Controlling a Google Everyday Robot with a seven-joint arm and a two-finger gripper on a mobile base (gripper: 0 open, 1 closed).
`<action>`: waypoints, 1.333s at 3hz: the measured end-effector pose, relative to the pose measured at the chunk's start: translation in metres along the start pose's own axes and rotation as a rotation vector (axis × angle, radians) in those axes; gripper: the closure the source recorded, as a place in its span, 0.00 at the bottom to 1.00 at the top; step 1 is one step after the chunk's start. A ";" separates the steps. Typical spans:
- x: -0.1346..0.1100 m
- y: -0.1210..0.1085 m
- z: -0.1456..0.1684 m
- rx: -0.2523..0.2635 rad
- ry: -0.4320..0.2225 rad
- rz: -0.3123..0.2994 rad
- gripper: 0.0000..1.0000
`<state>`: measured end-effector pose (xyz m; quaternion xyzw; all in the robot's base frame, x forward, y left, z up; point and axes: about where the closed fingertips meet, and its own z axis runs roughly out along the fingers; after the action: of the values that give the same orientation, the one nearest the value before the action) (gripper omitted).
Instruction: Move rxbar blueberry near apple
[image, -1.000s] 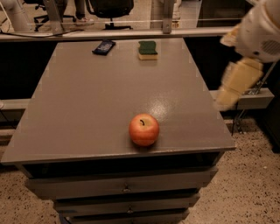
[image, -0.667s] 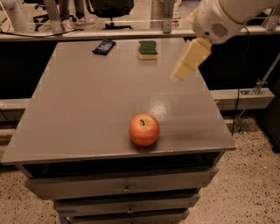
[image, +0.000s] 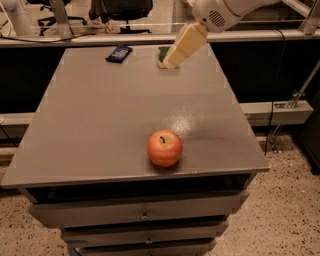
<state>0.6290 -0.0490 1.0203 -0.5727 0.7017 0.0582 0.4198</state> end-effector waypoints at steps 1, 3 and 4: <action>0.001 0.002 0.000 -0.006 0.004 -0.001 0.00; -0.009 -0.008 0.041 0.023 -0.085 0.070 0.00; -0.032 -0.043 0.102 0.063 -0.219 0.142 0.00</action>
Offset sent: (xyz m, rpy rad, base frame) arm 0.0065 0.0020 0.0017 0.0274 -0.0341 -0.0292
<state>0.7185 0.0182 0.9935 -0.4983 0.6919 0.1281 0.5065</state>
